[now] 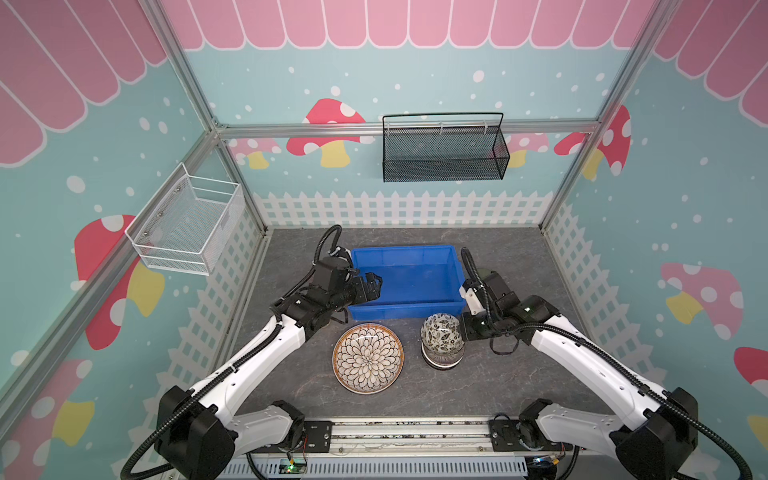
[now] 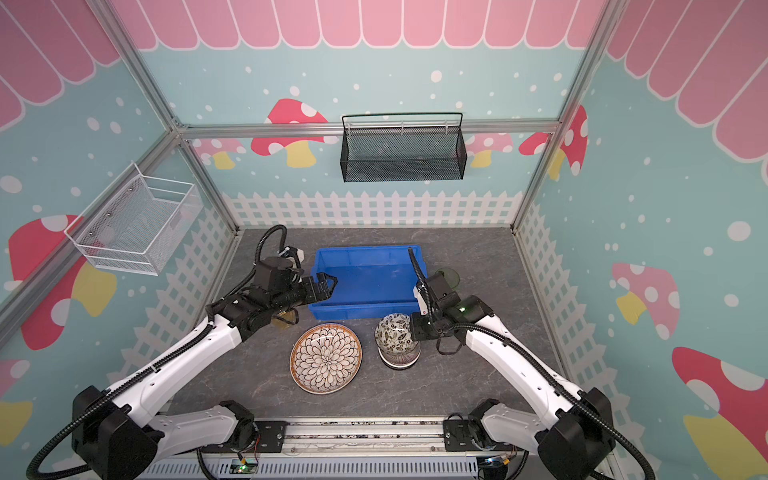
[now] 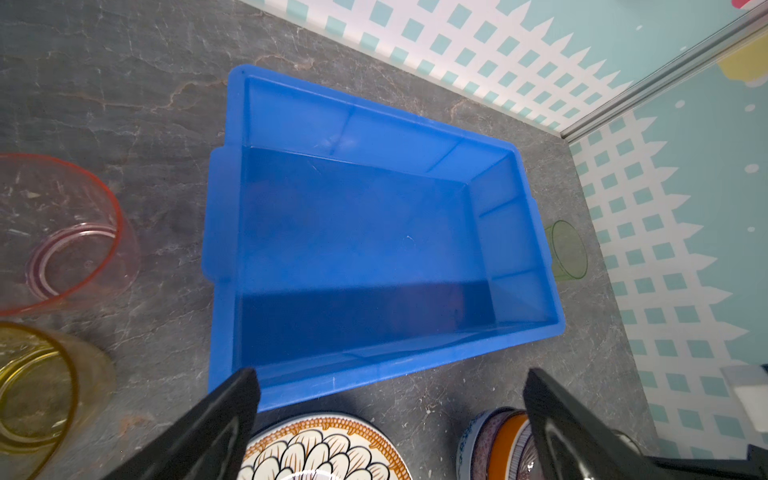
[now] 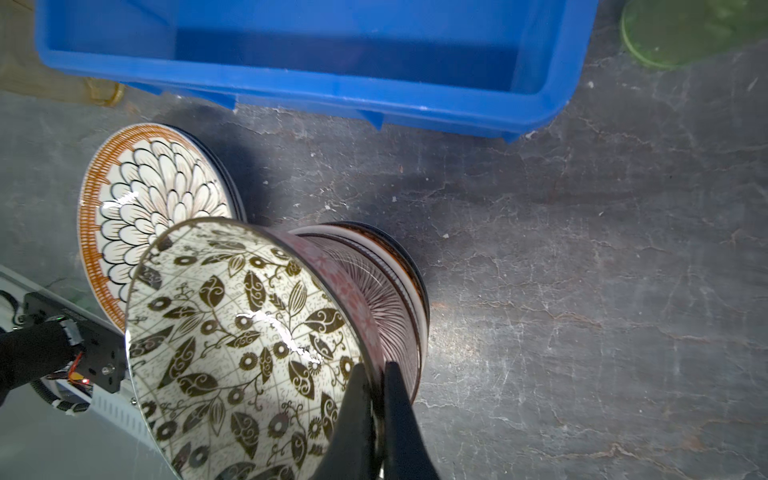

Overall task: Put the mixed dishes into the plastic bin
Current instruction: 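Grasp the rim of the leaf-print bowl with the right gripper and lift it, then grasp the leaf-print bowl rim with the left gripper beside the right gripper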

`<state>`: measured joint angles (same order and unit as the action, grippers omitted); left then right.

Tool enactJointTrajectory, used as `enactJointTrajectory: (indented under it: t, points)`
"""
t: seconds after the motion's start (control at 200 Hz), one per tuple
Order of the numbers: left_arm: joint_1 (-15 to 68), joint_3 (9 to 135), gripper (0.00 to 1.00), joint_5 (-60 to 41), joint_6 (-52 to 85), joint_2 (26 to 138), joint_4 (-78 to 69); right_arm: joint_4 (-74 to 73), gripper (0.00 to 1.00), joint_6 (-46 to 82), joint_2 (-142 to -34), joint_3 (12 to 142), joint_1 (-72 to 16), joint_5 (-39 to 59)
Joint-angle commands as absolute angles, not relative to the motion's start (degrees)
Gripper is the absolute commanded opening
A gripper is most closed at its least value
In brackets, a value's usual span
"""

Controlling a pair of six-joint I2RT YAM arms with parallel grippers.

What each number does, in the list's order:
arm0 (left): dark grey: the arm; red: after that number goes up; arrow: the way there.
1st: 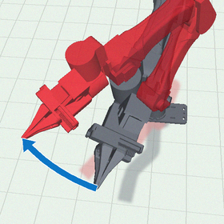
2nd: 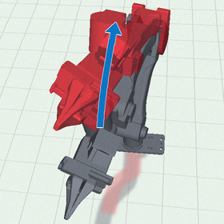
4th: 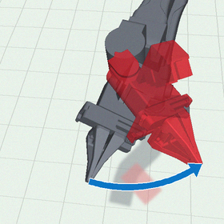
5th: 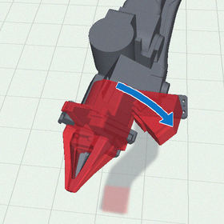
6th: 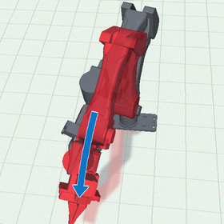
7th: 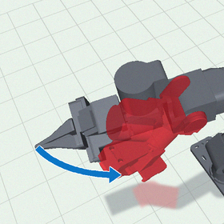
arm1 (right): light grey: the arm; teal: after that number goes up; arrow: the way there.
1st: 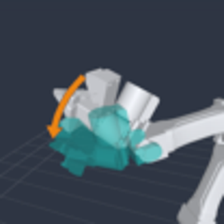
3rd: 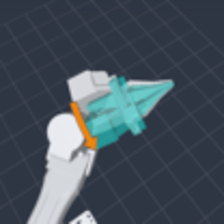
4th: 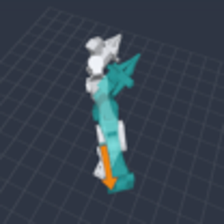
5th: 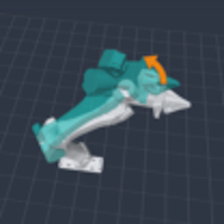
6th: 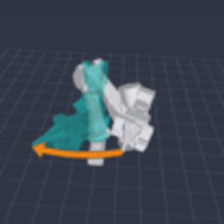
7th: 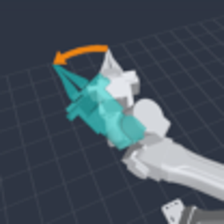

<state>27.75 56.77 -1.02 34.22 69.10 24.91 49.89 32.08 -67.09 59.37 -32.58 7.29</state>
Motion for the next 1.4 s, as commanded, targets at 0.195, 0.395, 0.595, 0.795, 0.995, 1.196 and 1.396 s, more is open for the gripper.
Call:
enactJointTrajectory:
  t: [0.195,0.395,0.595,0.795,0.995,1.196,1.396]
  points:
    - [34.5,61.9,0.97,0.4,40.5,67.9,39.0,56.0,0.00,26.3,-73.2,71.3,-32.0,9.7]
    - [37.4,61.9,0.96,-0.9,44.1,67.0,41.6,55.7,0.00,23.1,-78.8,76.4,-31.7,10.3]
    - [39.7,62.4,0.92,-3.7,46.0,68.0,41.2,53.9,0.00,20.8,-83.9,80.1,-31.6,10.6]
    - [40.9,62.9,0.85,-4.7,45.9,70.8,40.3,51.1,0.00,20.0,-87.2,82.6,-31.5,12.3]
    - [41.0,64.6,0.83,-4.9,45.3,73.8,39.2,49.5,0.00,19.8,-88.5,82.8,-31.6,11.5]
    - [41.1,67.4,0.80,-5.6,44.5,77.7,38.7,47.6,0.00,20.5,-88.6,82.3,-31.6,11.4]
    - [41.1,69.6,0.62,-6.3,43.8,81.3,38.1,45.6,0.00,21.3,-88.0,81.1,-31.6,12.2]
